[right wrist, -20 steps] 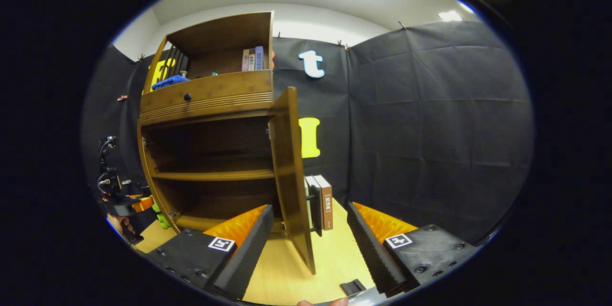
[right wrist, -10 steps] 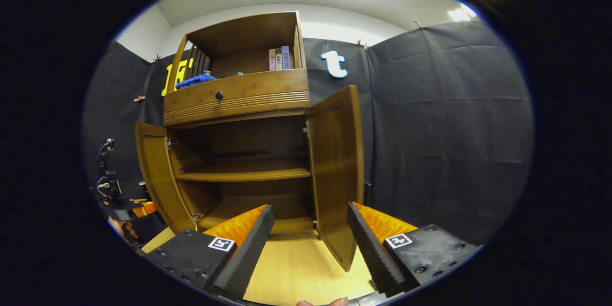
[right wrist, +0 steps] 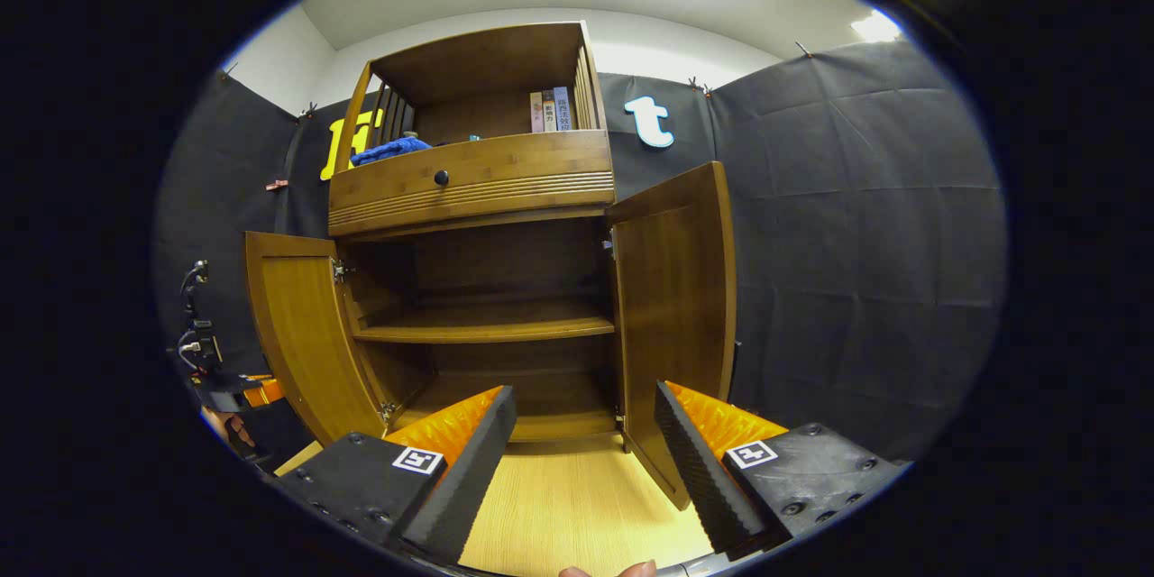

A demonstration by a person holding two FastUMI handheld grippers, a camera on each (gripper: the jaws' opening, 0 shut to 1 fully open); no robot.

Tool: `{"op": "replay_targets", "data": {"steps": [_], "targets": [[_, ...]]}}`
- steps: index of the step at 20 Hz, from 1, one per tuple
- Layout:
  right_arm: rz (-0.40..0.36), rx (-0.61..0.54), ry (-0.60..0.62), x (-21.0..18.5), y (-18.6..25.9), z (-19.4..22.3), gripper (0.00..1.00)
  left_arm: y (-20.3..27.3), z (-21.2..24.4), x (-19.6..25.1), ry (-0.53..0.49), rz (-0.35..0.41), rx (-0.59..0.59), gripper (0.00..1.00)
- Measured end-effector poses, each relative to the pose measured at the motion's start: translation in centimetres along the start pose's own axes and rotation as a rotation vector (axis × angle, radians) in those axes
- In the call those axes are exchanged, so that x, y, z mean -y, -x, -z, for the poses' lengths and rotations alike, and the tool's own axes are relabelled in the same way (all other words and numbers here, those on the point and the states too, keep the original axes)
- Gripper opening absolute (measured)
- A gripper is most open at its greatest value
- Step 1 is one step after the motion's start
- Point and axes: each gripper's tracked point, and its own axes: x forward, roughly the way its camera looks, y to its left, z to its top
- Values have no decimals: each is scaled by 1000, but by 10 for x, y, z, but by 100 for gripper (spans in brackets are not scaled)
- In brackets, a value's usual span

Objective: Open the right door of the double-door shoe cabinet with the right hand, and open the left door with the left hand.

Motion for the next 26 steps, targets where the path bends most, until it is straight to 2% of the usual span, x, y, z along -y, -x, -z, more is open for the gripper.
{"op": "replay_targets", "data": {"steps": [3, 6, 9, 10, 11, 12, 18, 19, 20, 23, 24, 25, 26], "targets": [[-17, -3, -4, -9, -1, 2, 98, 7, -7, -8, 2, 28, 31, 11], [-18, 0, 5, -8, 1, 1, 95, 13, -11, -26, 1, -1, 40, 12], [-26, -6, -2, -11, -5, 0, 98, 19, -14, -34, 40, -13, 43, 11], [-30, -8, 2, -12, -8, -1, 98, 23, -14, -33, 45, -11, 42, 8], [-36, -8, 7, -13, -9, -2, 98, 25, -12, -34, 42, -14, 41, 0], [-42, -8, 13, -15, -12, -3, 100, 28, -13, -34, 37, -18, 43, 7], [-61, -13, 17, -19, -13, -1, 98, 41, -21, -31, 31, -32, 61, 7], [-65, -13, 15, -19, -13, -2, 98, 46, -22, -26, 33, -13, 66, 18], [-67, -12, 16, -20, -13, -2, 100, 55, -25, -25, 24, -23, 78, 28], [-79, -10, 16, -22, -14, -2, 98, 64, -37, -29, -10, -65, 129, 59], [-83, -11, 14, -23, -15, -2, 98, 67, -38, -27, -10, -69, 132, 80], [-88, -12, 15, -24, -16, -2, 98, 72, -39, -28, -11, -80, 134, 78], [-91, -11, 17, -24, -17, -2, 98, 74, -41, -26, -14, -88, 130, 82]]}}
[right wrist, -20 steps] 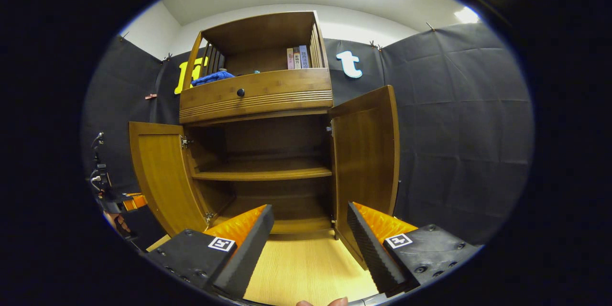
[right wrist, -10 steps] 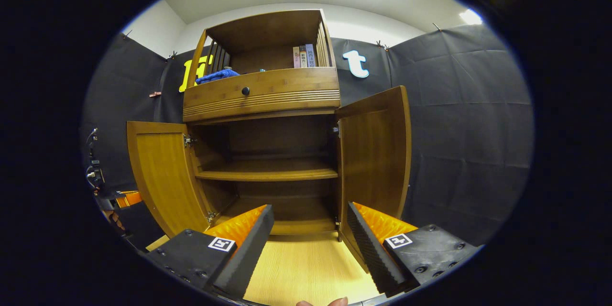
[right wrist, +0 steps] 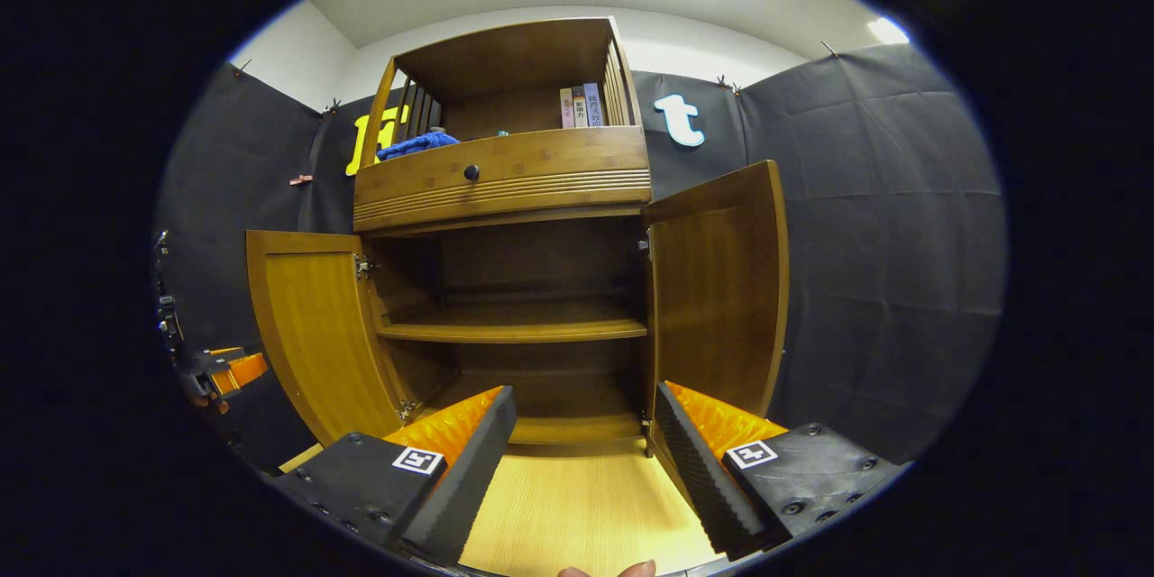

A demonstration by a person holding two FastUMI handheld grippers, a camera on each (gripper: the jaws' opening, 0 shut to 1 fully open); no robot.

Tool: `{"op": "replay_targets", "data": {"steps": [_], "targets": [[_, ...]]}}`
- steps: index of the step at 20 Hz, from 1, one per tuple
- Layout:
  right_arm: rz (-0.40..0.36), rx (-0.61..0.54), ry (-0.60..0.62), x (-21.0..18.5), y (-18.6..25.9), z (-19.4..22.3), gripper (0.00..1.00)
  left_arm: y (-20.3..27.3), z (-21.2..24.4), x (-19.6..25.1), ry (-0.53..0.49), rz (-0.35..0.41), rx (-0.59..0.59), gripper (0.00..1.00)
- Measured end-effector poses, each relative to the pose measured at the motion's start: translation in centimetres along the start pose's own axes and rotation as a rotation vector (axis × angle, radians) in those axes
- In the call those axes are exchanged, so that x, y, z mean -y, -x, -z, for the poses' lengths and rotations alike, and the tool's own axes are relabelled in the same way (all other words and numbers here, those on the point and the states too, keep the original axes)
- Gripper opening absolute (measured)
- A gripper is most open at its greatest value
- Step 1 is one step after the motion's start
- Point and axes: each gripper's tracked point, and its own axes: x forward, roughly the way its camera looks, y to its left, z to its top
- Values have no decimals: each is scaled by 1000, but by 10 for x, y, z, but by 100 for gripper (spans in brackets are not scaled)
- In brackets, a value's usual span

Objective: Open the right door of the double-door shoe cabinet with the right hand, and open the left door with the left hand.

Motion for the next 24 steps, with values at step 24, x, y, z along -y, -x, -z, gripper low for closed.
{"op": "replay_targets", "data": {"steps": [24], "targets": [[-77, 27, -29, 16, -21, -14, 99, 8, -48, 137, -8, 86, 51, 94]]}}
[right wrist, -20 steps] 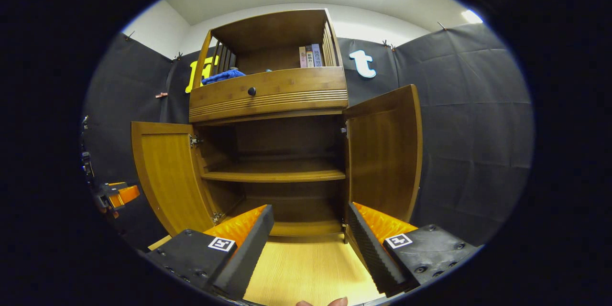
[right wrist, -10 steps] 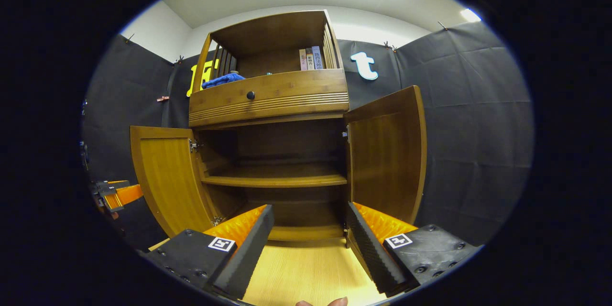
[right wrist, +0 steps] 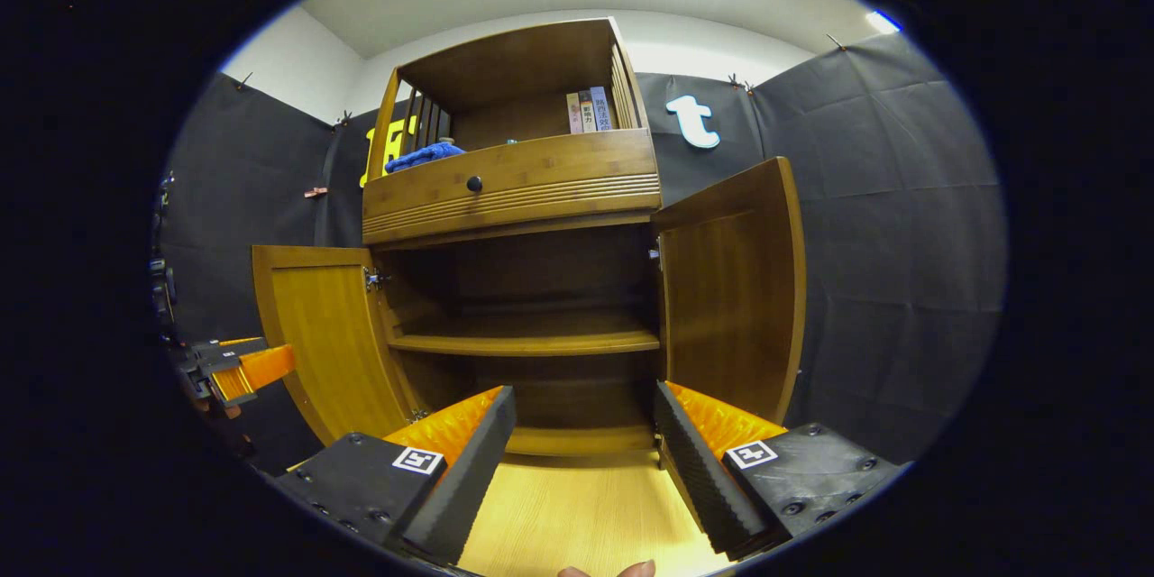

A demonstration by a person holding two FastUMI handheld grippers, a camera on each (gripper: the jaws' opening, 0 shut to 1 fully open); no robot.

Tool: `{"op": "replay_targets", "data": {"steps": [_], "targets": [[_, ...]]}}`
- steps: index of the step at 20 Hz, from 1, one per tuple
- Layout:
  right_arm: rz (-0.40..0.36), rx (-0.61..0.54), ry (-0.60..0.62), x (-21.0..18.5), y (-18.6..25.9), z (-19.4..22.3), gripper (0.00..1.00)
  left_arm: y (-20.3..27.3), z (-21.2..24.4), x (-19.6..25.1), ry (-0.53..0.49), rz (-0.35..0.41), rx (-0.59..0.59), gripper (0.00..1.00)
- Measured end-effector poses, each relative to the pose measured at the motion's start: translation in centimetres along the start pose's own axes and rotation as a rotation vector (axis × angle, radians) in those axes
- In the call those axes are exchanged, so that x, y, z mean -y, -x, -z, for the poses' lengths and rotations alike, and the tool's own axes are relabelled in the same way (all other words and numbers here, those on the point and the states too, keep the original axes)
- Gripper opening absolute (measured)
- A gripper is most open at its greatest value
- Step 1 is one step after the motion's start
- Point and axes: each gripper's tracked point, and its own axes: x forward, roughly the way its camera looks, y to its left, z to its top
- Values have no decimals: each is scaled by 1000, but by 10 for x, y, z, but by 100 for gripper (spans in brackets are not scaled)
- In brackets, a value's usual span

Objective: Open the right door of the double-door shoe cabinet with the right hand, and open the left door with the left hand.

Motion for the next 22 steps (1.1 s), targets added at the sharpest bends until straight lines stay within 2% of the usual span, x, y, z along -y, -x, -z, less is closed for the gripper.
{"op": "replay_targets", "data": {"steps": [2, 9, 13, 14, 15, 22], "targets": [[-3, 0, 4, 6, 0, 0, 98, -2, -1, 8, -4, 4, 2, 90], [6, 7, 1, 23, 4, 2, 98, -5, -5, 25, -6, 15, 16, 90], [0, 15, 6, 23, 4, -2, 98, -4, -6, 25, 2, 9, 16, 90], [-2, 17, 7, 24, 4, -2, 98, -3, -8, 27, 3, 9, 17, 94], [-4, 20, 10, 23, 5, -3, 98, -3, -8, 27, 2, 10, 19, 90], [-8, 25, 14, 23, 8, -6, 98, 0, -9, 31, -3, 17, 19, 90]]}}
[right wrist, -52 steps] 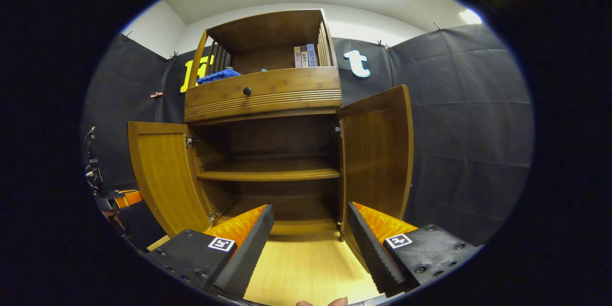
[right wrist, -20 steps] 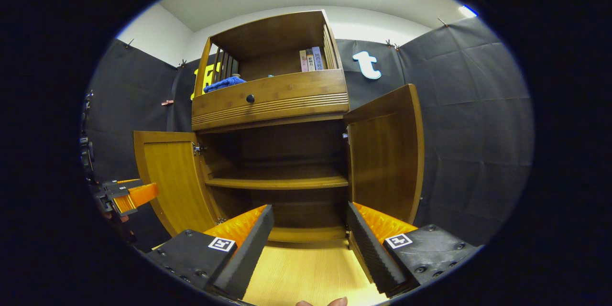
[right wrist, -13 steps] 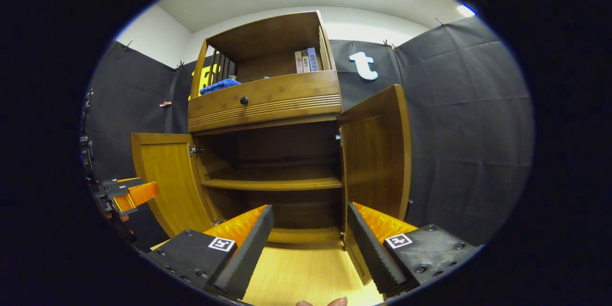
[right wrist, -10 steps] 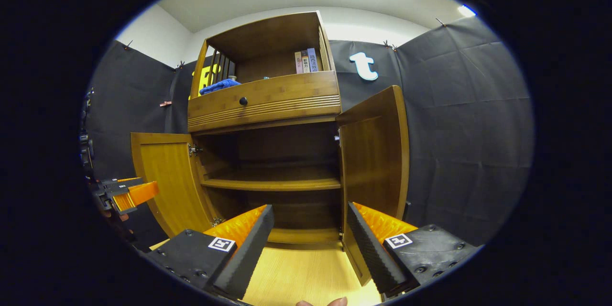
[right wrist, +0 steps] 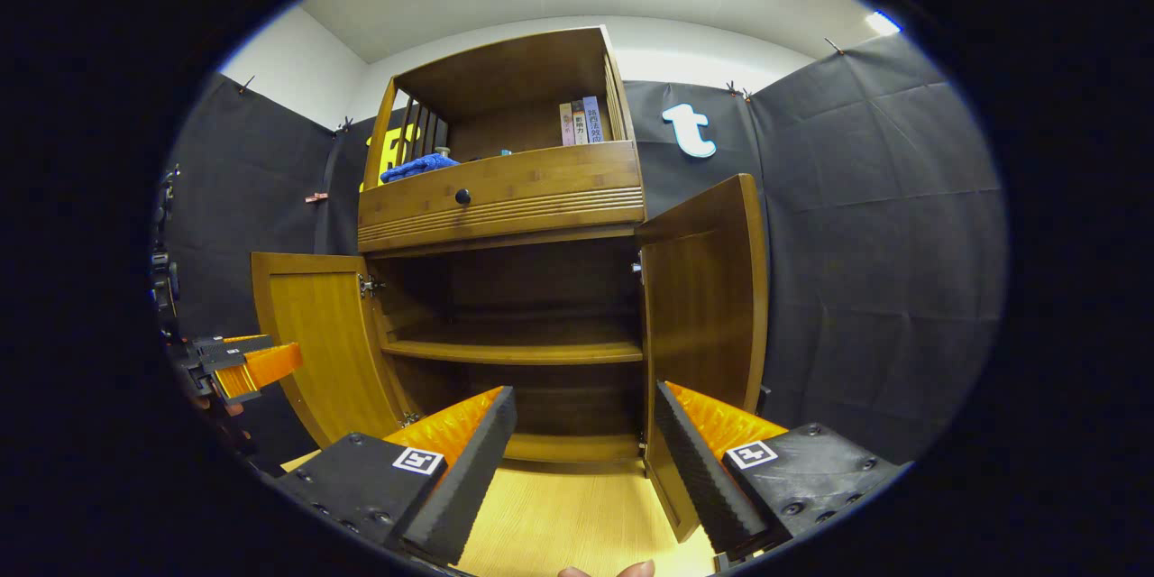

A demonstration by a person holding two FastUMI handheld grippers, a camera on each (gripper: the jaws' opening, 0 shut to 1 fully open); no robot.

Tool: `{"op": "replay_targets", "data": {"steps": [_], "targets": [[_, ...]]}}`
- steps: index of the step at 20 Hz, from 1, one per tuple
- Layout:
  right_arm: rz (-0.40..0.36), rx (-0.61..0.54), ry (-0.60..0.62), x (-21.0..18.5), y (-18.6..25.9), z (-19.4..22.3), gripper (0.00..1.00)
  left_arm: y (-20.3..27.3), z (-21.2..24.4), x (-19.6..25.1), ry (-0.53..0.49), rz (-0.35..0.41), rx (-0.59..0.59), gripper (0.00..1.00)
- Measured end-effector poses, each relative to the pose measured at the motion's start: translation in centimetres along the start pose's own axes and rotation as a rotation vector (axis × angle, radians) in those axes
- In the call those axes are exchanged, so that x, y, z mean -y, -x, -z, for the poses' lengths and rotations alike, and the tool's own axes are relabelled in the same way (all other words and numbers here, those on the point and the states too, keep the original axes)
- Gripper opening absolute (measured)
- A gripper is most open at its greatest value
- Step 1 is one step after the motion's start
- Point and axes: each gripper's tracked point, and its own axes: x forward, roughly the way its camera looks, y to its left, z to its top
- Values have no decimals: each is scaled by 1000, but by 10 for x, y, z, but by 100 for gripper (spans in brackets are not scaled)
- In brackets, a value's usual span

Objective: Open the right door of the double-door shoe cabinet with the right hand, and open the left door with the left hand.

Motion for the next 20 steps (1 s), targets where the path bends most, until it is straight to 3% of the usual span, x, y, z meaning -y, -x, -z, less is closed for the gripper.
{"op": "replay_targets", "data": {"steps": [9, 11, 12, 19, 20], "targets": [[-2, 1, 4, -1, -1, -1, 100, -1, 0, 4, -10, 16, -3, 90], [-2, 1, 1, -1, -1, -1, 92, -1, -2, 4, -12, 15, 3, 94], [0, 3, 3, 0, -1, -2, 98, -2, -3, 4, -14, 16, 6, 92], [7, 8, 4, 1, -3, -3, 98, -6, -3, 5, -18, 19, 10, 90], [8, 7, 3, 1, -3, -3, 92, -5, -3, 5, -20, 21, 11, 90]]}}
